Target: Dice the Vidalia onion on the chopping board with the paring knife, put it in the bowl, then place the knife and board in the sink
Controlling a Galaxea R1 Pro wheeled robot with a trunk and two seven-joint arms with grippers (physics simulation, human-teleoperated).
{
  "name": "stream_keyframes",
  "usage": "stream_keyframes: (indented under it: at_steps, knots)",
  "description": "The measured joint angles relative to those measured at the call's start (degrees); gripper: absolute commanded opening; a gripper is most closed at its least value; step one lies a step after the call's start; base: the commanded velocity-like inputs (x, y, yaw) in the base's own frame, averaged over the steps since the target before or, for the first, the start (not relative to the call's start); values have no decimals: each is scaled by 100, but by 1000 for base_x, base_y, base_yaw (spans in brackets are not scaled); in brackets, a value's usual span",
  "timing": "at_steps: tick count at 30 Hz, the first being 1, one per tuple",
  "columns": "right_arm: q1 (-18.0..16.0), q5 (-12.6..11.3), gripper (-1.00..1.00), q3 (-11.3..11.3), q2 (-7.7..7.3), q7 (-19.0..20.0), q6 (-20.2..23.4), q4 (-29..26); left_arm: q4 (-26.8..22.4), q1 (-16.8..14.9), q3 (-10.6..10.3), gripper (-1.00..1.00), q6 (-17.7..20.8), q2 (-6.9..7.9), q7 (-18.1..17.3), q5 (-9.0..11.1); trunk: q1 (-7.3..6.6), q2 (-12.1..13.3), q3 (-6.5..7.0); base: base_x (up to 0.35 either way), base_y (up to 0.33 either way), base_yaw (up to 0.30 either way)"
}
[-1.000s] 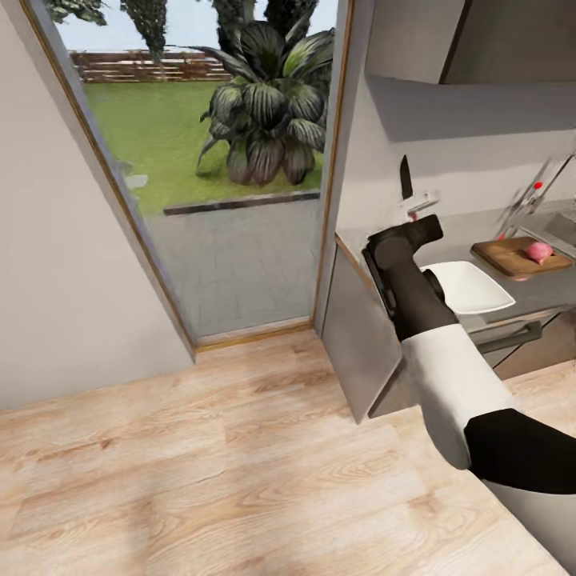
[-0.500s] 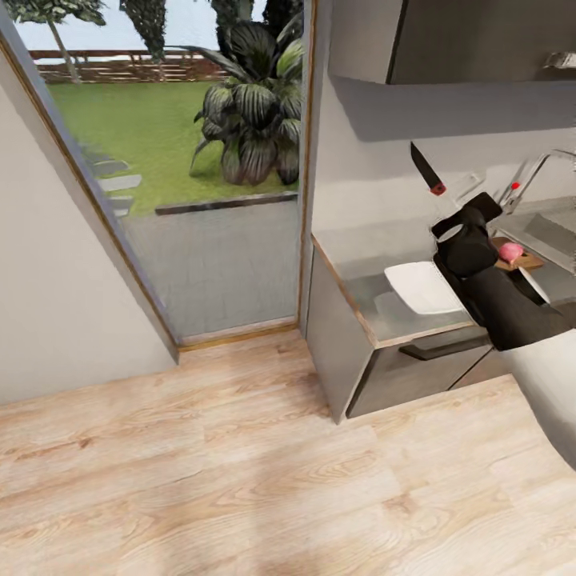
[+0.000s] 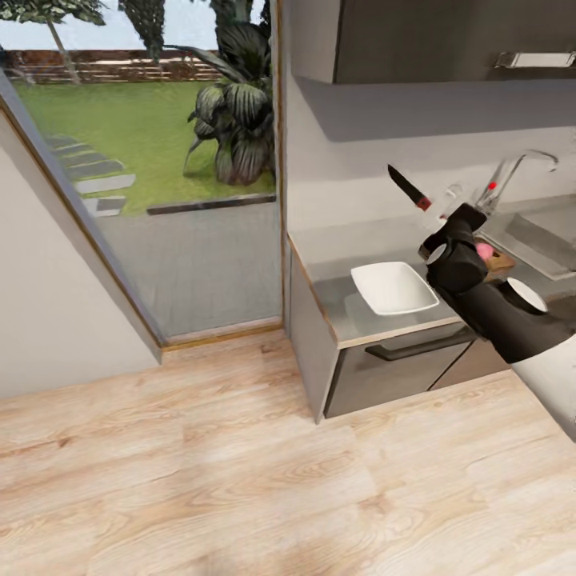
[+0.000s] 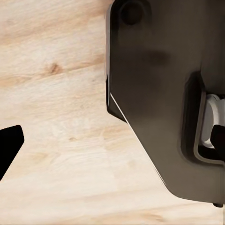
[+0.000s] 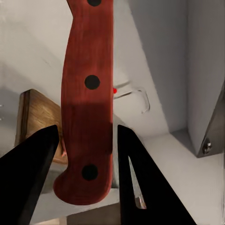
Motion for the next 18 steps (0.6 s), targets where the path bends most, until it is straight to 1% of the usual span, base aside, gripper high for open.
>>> stream_keyframes:
  at_steps: [1,4,7,11,15,18]
  knots:
    - [0,7,-100,134,-4,-3,2,2,4,0,0,100,-2,-1,2,0,0,0,0,0,-318,0]
    - [0,40,-100,300,-4,-19,4,4,13,0,0,100,-5,-2,1,0,0,0,0,0,-318,0]
    - [0,121,-100,360,-9,-30,9,6,16,0,0,100,-9,-2,0,-3,0,0,0,6,-318,0]
    - [14,188,-100,388,-10,-43,19,10,22,0,0,100,-14,-2,0,-8,0,-1,0,54,-318,0]
    - [144,216,-100,396,-4,-56,28,13,71,2,0,100,-22,-2,-9,-3,-1,-1,0,78,-318,0]
    - [206,280,-100,398,-3,-59,30,13,106,1,0,100,-31,-5,-19,-1,-1,-1,0,93,-318,0]
